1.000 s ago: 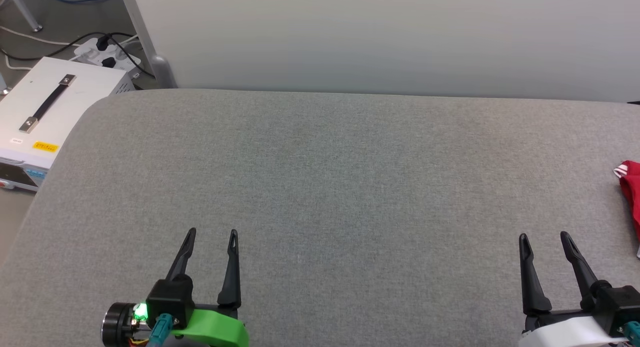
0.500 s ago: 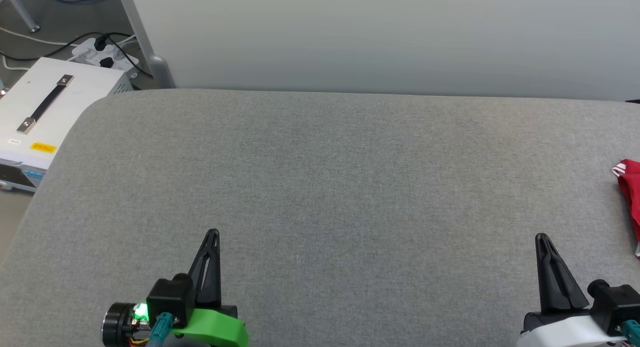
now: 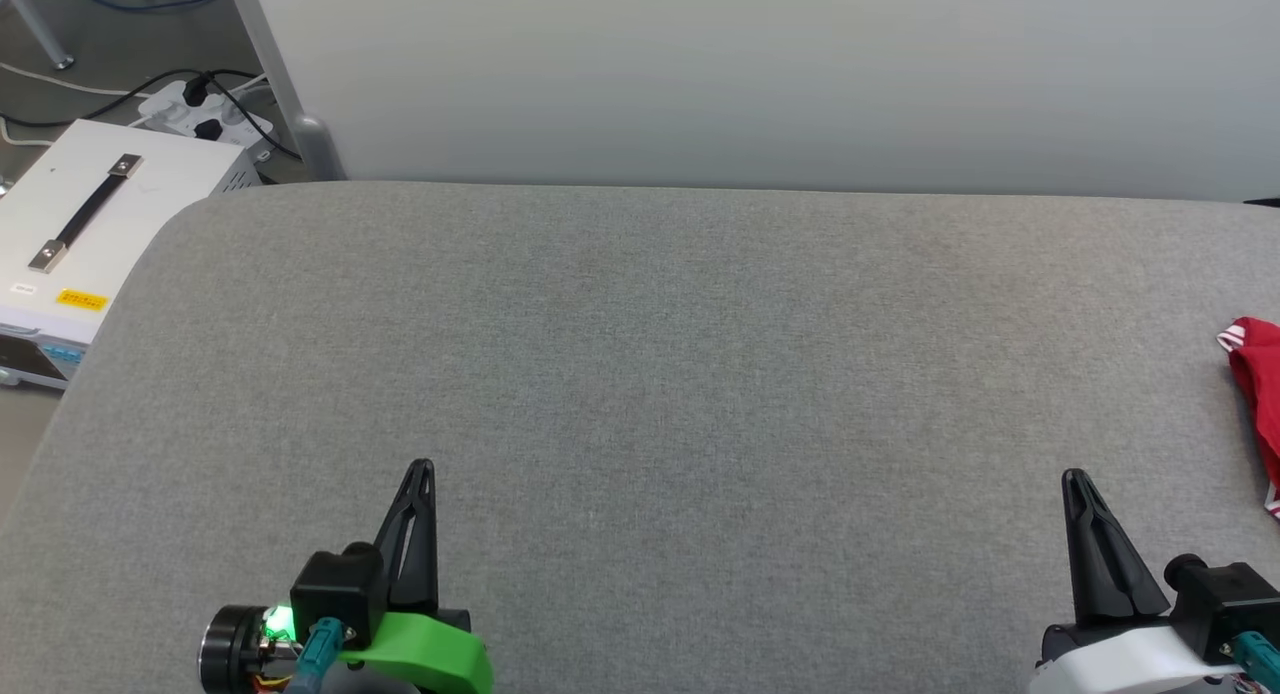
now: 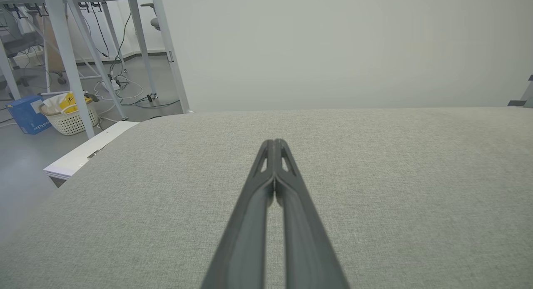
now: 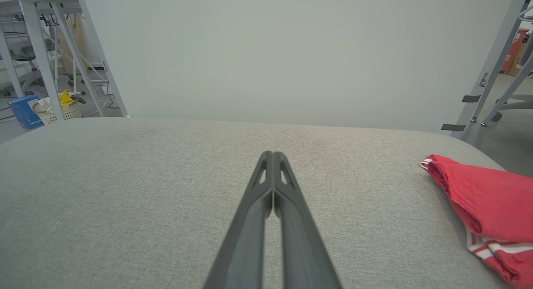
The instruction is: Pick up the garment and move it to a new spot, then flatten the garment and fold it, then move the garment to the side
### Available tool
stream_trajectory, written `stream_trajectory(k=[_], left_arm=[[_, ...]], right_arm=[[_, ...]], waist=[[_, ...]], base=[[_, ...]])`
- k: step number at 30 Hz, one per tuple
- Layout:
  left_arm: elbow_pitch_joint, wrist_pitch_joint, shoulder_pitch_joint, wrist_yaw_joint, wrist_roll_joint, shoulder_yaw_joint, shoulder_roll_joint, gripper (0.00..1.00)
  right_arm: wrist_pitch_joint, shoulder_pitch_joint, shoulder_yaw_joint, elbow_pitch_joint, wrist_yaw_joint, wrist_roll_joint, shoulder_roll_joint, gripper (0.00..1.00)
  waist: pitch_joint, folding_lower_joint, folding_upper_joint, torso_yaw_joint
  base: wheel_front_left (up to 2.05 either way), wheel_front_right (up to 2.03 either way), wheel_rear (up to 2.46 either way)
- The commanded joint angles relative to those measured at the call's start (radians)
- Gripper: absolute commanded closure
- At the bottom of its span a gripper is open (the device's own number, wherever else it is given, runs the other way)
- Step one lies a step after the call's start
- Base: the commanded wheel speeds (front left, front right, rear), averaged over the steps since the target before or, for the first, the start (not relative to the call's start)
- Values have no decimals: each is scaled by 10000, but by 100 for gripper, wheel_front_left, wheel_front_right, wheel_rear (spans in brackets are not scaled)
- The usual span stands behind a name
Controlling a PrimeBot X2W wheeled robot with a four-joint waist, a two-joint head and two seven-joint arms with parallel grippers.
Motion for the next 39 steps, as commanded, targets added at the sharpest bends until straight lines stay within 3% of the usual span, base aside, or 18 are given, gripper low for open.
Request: stream_trajectory(k=[1,39], left_arm=[[-48,52,-102,7,66,63,-21,100],[-215,813,-298,23,228,332,-54,100]], right_arm=[[71,-209,35,38,-2,-85,3,100],[833,-634,233,160,-4,-382,8,100]], waist=[[-3,0,-1,-7],[-73,0,-1,-172]], base=[[0,0,0],[0,0,0]])
